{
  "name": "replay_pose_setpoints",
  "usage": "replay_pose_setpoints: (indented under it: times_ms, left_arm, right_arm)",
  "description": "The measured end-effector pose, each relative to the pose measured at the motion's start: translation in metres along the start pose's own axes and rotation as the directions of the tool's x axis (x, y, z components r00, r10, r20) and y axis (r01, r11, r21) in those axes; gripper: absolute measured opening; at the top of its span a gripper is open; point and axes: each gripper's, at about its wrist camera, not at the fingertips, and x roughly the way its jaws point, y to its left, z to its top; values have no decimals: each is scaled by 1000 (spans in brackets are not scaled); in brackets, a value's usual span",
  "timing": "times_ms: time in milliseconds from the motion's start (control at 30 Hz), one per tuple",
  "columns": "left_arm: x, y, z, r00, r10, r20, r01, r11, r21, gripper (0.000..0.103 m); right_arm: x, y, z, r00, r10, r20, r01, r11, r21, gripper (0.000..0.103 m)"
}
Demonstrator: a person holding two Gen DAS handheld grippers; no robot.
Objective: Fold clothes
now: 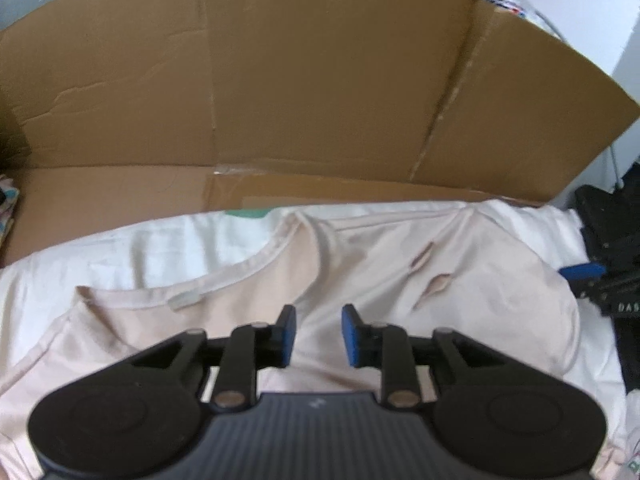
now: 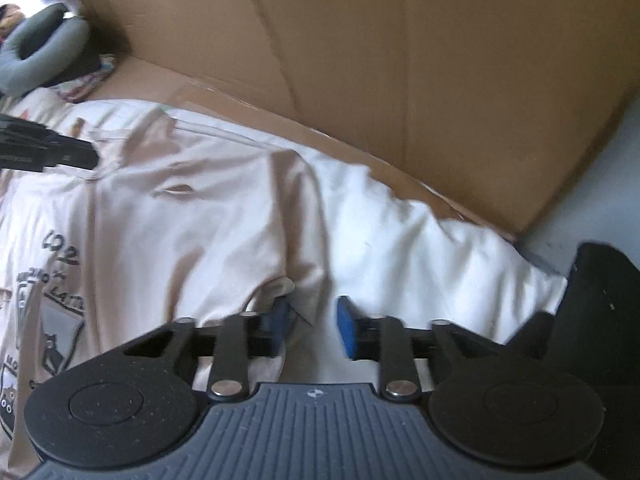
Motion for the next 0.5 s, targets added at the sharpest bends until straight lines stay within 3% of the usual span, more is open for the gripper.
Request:
replay_pose_setpoints:
  times_ms: [133, 333, 500]
  left_arm:
    - [-2, -13, 2, 1000, -30, 4, 30, 999, 18, 27]
    - [0, -48, 11, 996, -88, 15, 87, 995, 54, 27]
    - [3, -86, 15, 984, -177, 5, 177, 982, 65, 31]
  right_arm:
    - [-4, 12, 1, 999, 15, 37, -13, 999, -33, 48]
    - [-6, 25, -5, 995, 3, 103, 4, 998, -67, 48]
    - [-3, 36, -15, 987, 11, 161, 0, 998, -65, 48]
